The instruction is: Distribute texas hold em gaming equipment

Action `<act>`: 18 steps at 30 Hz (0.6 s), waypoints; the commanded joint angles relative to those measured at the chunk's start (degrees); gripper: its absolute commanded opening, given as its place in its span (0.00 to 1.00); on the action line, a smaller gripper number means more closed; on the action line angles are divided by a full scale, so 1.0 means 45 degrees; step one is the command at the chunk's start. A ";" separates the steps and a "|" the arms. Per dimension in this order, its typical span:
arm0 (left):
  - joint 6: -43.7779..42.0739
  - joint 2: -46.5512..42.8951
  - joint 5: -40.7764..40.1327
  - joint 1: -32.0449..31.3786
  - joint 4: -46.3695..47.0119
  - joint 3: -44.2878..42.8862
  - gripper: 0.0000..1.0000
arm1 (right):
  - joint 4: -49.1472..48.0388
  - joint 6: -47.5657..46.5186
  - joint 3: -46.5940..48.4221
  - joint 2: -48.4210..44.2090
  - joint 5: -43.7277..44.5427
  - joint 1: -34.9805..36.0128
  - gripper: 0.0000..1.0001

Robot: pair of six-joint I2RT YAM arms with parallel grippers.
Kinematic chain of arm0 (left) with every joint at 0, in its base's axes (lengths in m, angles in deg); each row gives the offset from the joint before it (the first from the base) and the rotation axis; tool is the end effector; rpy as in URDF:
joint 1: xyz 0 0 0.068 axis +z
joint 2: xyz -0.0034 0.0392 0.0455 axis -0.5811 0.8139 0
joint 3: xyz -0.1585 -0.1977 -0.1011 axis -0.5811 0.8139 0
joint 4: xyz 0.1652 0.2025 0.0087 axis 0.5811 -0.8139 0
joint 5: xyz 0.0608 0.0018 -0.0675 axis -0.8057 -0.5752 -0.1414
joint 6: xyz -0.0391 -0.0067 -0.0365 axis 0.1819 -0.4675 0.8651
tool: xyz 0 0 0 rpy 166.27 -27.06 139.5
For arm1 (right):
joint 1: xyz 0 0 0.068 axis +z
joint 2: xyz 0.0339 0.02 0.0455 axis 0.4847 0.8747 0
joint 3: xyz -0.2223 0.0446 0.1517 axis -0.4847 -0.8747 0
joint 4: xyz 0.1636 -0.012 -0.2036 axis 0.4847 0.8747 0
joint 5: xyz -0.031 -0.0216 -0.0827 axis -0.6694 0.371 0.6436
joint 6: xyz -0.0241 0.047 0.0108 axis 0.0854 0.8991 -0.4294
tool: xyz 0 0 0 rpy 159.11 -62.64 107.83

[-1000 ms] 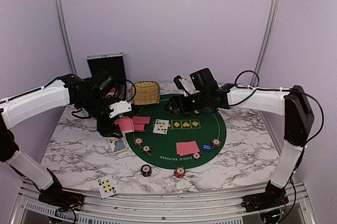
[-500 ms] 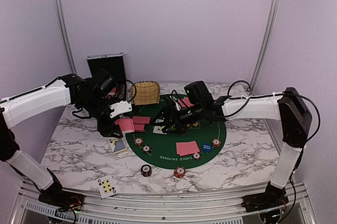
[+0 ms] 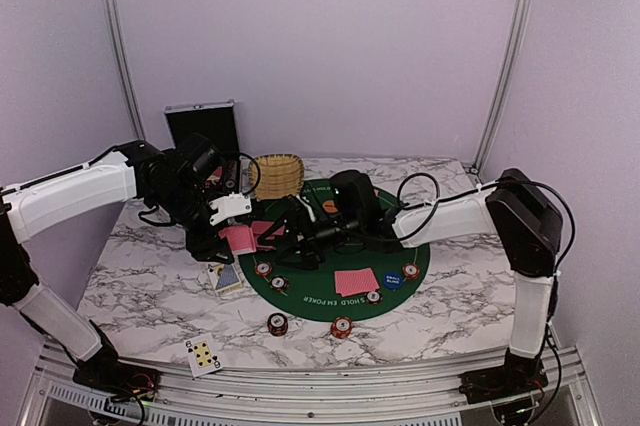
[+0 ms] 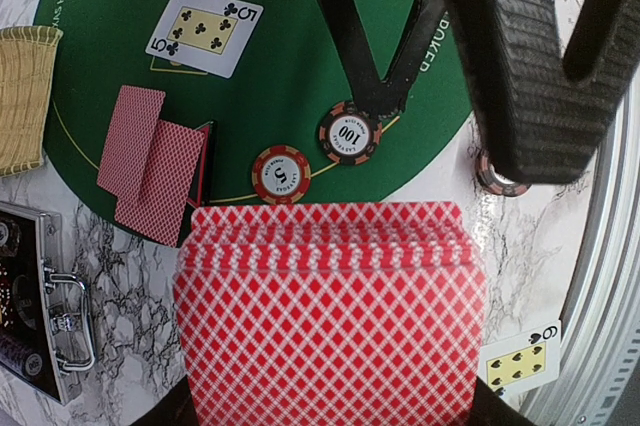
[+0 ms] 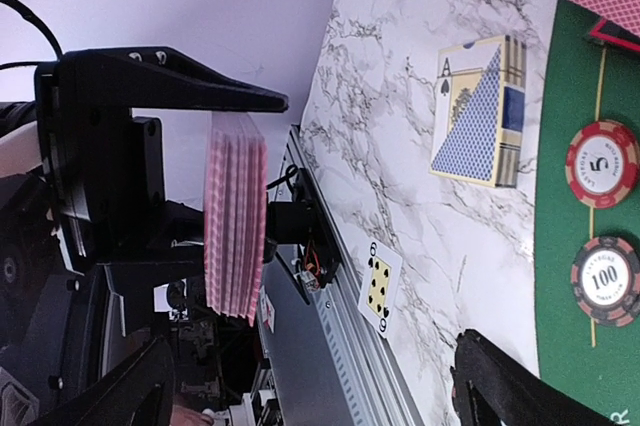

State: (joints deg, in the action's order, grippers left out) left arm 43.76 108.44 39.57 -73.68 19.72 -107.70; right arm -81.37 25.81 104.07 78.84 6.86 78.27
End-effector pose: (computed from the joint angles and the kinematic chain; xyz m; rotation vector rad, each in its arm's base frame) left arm 0.2343 -0.1923 0.2853 1.6808 2.0614 -0.2465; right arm 0.2652 0.3493 0.1953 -0.4884 2.4359 1.9015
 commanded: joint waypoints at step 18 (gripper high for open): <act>0.0075 0.0147 0.0463 0.0015 -0.0252 -0.0652 0.05 | -0.5388 0.3557 0.1611 0.2020 -0.0464 0.0805 0.89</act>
State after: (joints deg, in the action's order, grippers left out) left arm 43.83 108.83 39.92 -73.68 19.61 -108.79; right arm -98.02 37.59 107.75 85.86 4.96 80.67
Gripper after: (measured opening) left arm 0.660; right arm 0.893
